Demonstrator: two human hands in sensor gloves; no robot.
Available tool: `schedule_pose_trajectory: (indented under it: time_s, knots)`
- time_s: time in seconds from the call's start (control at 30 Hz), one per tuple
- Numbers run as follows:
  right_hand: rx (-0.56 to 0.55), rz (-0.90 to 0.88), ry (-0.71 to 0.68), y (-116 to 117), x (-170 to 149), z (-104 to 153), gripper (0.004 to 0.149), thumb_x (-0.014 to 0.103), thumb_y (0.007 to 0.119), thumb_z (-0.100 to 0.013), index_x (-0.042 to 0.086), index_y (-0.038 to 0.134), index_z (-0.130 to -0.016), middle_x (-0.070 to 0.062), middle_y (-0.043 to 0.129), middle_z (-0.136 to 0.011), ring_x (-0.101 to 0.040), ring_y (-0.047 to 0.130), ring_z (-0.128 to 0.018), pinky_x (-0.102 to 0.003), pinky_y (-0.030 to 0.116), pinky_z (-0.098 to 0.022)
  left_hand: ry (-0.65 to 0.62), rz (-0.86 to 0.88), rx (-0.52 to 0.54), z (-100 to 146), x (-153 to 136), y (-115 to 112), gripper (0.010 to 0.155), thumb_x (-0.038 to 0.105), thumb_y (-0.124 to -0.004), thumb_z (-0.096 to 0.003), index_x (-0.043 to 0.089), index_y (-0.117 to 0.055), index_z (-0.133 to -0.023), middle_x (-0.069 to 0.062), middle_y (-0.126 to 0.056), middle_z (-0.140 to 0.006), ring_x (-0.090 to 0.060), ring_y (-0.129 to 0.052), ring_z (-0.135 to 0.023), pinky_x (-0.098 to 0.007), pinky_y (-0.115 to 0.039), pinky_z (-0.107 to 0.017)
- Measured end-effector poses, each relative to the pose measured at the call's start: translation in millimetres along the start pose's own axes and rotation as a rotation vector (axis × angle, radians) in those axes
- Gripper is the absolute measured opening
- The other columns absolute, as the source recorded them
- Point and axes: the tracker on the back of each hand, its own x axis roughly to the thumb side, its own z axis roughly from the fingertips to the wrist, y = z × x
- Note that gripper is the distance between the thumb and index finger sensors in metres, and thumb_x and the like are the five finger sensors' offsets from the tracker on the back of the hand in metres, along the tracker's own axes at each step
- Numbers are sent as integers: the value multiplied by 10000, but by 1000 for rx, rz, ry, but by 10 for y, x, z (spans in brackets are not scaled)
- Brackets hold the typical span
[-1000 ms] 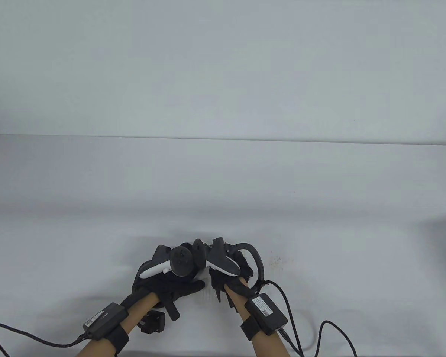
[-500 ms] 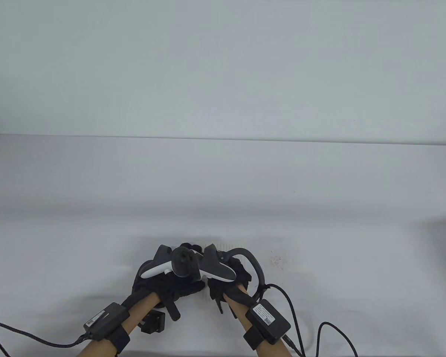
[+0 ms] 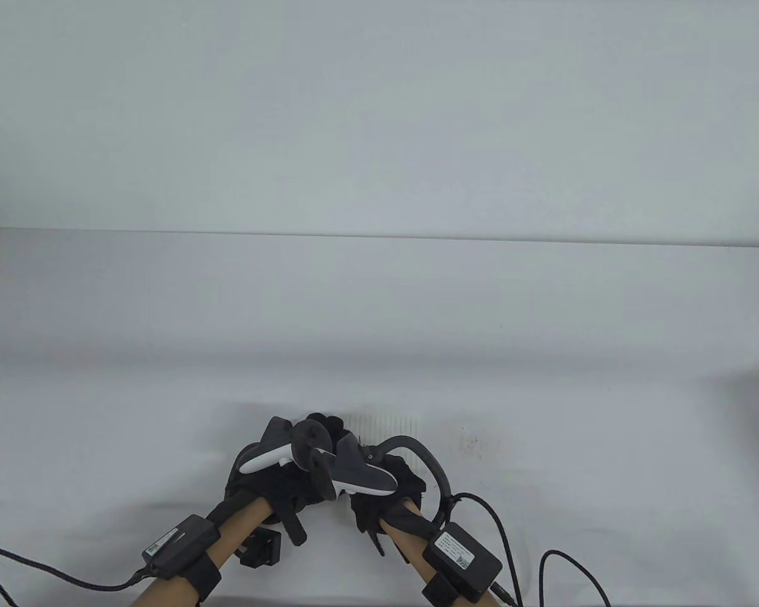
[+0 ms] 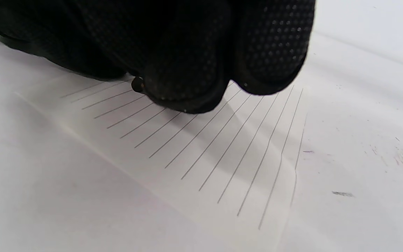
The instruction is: Apply wax crayon on paper
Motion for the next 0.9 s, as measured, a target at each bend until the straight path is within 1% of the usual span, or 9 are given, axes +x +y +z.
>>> schedule_pose_trajectory:
  time_s: [0.03, 0.13, 0.17, 0.23, 0.3, 0.53, 0.6, 0.73, 0.9]
  knots:
    - [-1, -9, 14, -7, -24, -7, 403, 286, 802, -504, 211, 790, -900, -88, 881, -774, -64, 960, -443, -316, 836, -410, -1, 2, 0, 1, 0, -1, 771, 614, -460, -555, 443, 101, -1056, 213, 227, -1112, -113, 268, -1062, -507, 207, -716]
    - [-174, -64, 109, -77, -172, -71, 411, 298, 773, -518, 208, 758, -919, -94, 866, -761, -55, 947, -431, -315, 833, -403, -1, 2, 1, 1, -1, -2, 772, 614, -459, -556, 441, 102, -1058, 211, 227, -1113, -117, 268, -1063, -509, 207, -716]
    - [-191, -86, 133, -91, -215, -109, 411, 301, 770, -519, 208, 757, -919, -96, 868, -747, -56, 942, -424, -318, 831, -399, -2, 2, 1, 1, -2, -3, 773, 614, -458, -555, 442, 103, -1058, 208, 229, -1114, -113, 270, -1062, -509, 208, -716]
    - [-165, -162, 167, -102, -313, -224, 409, 299, 767, -519, 208, 759, -918, -102, 866, -733, -62, 936, -417, -325, 826, -398, -2, 6, 1, 2, -3, -4, 772, 615, -459, -555, 444, 102, -1057, 208, 229, -1114, -113, 270, -1062, -508, 209, -716]
    - [-146, -207, 163, -82, -351, -304, 406, 296, 766, -520, 208, 763, -916, -105, 864, -734, -69, 935, -423, -330, 823, -402, -2, 3, 2, 1, -5, -3, 771, 615, -458, -555, 444, 101, -1058, 211, 228, -1114, -116, 269, -1063, -509, 208, -717]
    - [-134, -216, 164, -34, -348, -431, 395, 294, 758, -524, 220, 768, -912, -100, 859, -743, -74, 934, -444, -336, 821, -418, -6, 14, -3, -2, -11, -8, 772, 614, -458, -556, 446, 108, -1054, 214, 236, -1109, -111, 280, -1057, -506, 218, -710]
    - [-127, -199, 170, -19, -328, -458, 384, 289, 740, -532, 221, 770, -909, -105, 855, -745, -77, 932, -448, -338, 819, -421, -8, 18, -5, -3, -13, -9, 771, 614, -457, -557, 447, 109, -1053, 215, 239, -1107, -108, 283, -1055, -504, 222, -707]
    - [-152, -143, 163, -42, -285, -457, 374, 289, 752, -524, 233, 790, -892, -105, 862, -742, -85, 934, -447, -344, 818, -422, -7, 17, -6, -3, -14, -8, 771, 614, -456, -557, 447, 109, -1053, 215, 241, -1107, -109, 283, -1055, -505, 221, -708]
    - [-149, -19, 157, -109, -197, -459, 368, 291, 760, -521, 238, 801, -882, -102, 868, -742, -86, 937, -448, -345, 819, -425, -6, 24, -6, -4, -21, -7, 769, 613, -459, -558, 449, 105, -1053, 218, 236, -1107, -104, 282, -1054, -503, 221, -707]
